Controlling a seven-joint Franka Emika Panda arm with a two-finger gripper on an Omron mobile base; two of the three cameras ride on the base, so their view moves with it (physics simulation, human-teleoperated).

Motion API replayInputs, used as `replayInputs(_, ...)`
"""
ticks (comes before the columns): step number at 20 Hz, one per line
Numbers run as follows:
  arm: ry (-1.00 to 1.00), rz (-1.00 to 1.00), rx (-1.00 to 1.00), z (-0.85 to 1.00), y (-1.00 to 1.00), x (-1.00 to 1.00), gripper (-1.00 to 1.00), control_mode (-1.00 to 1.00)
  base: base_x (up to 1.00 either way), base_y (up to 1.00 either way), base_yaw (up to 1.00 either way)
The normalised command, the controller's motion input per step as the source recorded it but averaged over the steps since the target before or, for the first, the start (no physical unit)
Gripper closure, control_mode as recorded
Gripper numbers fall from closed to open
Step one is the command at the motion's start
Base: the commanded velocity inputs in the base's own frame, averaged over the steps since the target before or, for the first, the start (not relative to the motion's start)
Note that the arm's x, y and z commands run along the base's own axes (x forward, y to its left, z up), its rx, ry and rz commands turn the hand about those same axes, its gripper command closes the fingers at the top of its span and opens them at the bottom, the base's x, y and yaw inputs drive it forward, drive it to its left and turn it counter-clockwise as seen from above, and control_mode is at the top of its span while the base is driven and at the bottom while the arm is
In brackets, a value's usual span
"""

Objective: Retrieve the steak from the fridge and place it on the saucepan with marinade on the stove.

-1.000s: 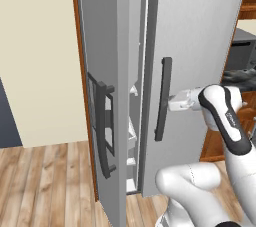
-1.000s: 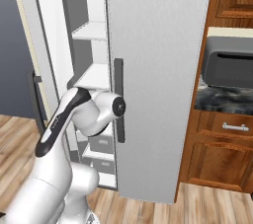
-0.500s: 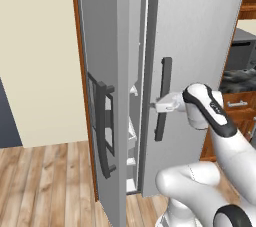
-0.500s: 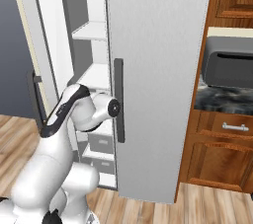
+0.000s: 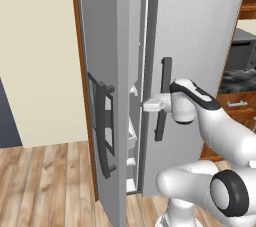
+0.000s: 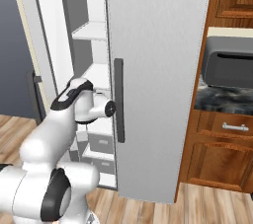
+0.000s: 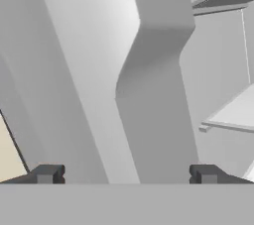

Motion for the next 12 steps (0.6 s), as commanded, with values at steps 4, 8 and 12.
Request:
replayInputs(4,-0.03,0.02,0.03,-0.29,0.36,0.3,-1.0,-1.0,0.0,0.0,0.0)
replayInputs(8,-0.01,0.02,0.04,-0.27,0.46,0.27,-1.0,-1.0,0.0,0.0,0.0)
replayInputs(12,0.0,0.06,0.06,-0.29,0.78,0.03,-1.0,-1.0,0.0,0.0,0.0)
